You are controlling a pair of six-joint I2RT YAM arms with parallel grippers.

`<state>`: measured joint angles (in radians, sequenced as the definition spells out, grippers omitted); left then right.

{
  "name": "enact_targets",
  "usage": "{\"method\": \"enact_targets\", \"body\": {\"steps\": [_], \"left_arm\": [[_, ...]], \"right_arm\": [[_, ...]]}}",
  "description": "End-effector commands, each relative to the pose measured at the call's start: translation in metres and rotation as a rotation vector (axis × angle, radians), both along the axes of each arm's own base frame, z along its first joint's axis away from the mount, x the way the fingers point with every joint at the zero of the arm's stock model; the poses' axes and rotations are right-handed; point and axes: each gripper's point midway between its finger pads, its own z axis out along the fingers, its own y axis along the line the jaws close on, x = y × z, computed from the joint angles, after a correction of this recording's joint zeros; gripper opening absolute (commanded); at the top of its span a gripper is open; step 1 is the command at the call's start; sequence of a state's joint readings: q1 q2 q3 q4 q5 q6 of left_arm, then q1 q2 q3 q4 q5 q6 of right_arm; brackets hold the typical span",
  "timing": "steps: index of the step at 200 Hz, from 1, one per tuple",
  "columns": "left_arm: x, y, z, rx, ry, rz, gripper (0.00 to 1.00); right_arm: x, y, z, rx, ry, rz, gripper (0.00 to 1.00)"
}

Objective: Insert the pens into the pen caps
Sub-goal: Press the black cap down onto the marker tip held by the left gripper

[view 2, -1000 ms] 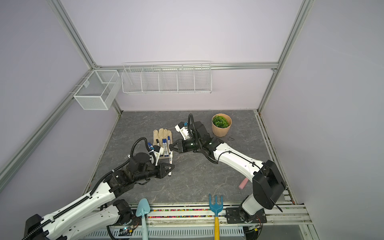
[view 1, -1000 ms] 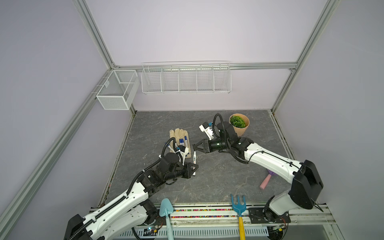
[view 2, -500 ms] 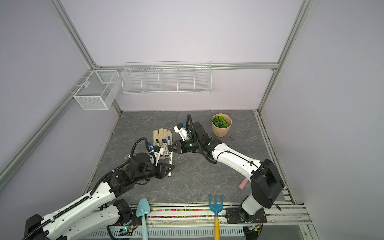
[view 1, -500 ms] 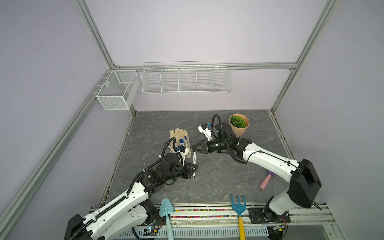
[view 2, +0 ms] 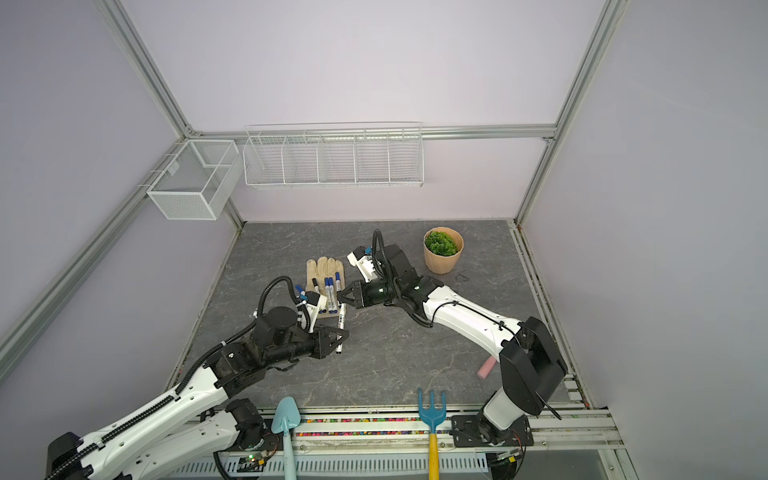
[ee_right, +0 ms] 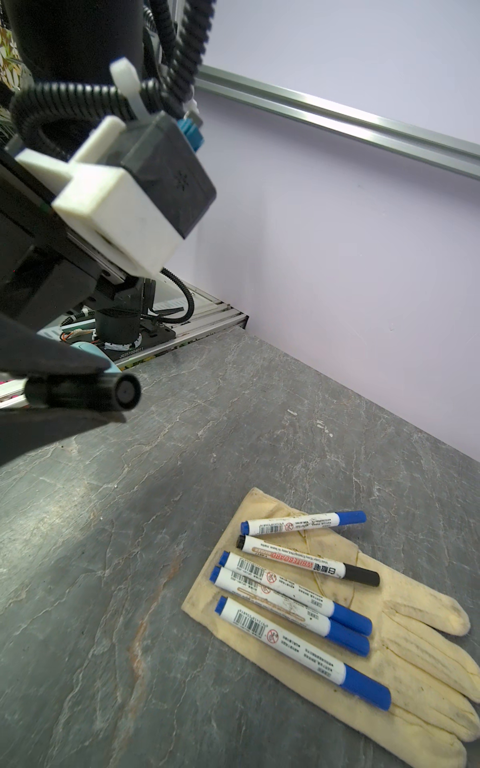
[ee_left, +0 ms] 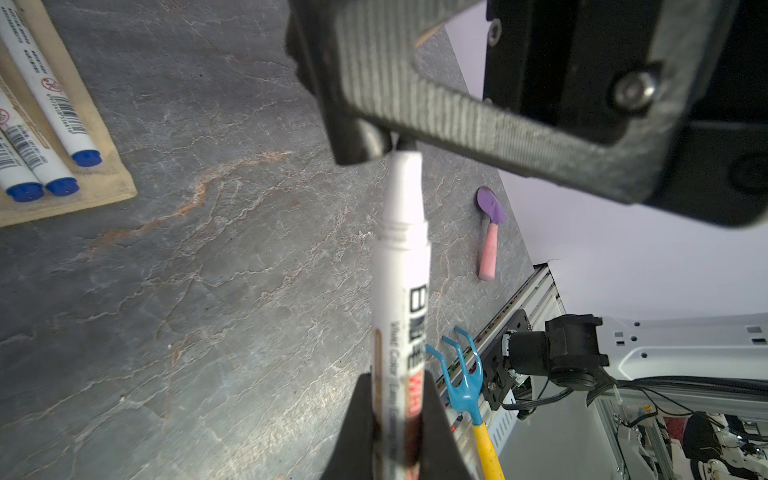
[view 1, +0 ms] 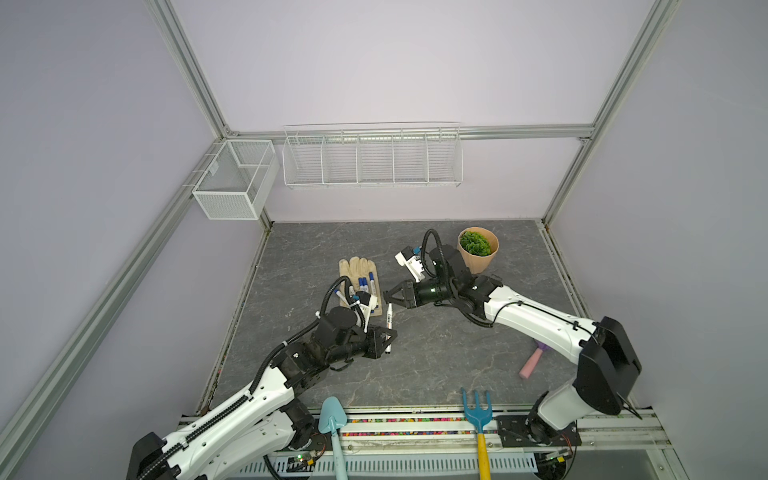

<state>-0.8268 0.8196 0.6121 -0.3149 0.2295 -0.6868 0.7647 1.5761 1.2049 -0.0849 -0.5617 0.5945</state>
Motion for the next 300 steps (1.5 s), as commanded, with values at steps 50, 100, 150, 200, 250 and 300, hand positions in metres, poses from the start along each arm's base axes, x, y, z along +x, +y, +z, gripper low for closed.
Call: {"method": "enact_targets", "body": {"steps": [50,100,150,200,250,300], "left_arm": [[0.007,-0.002,0.011,-0.027,-0.042,0.019,0.00],[0.007,-0.002,0.012,-0.029,-0.043,0.017,0.00],[0.008,-0.001,0.012,-0.023,-0.052,0.022,0.00],[0.010,0.000,0.011,-0.018,-0.057,0.031,0.00],[0.027,0.004,0.036,-0.112,-0.137,0.135,0.00],[0.052,0.005,0.085,-0.232,-0.269,0.245,0.00]], "right_arm": [[0.002,-0.005,0.032,0.089,-0.013,-0.006,0.09],[0.001,-0.002,0.026,0.092,0.013,0.004,0.09],[-0.011,-0.003,0.018,0.080,0.037,0.029,0.09],[-0.024,0.000,0.003,0.039,0.050,0.055,0.09],[-0.030,-0.010,0.017,0.079,0.043,0.072,0.10],[-0.059,-0.018,0.047,0.179,0.000,0.211,0.11]]}}
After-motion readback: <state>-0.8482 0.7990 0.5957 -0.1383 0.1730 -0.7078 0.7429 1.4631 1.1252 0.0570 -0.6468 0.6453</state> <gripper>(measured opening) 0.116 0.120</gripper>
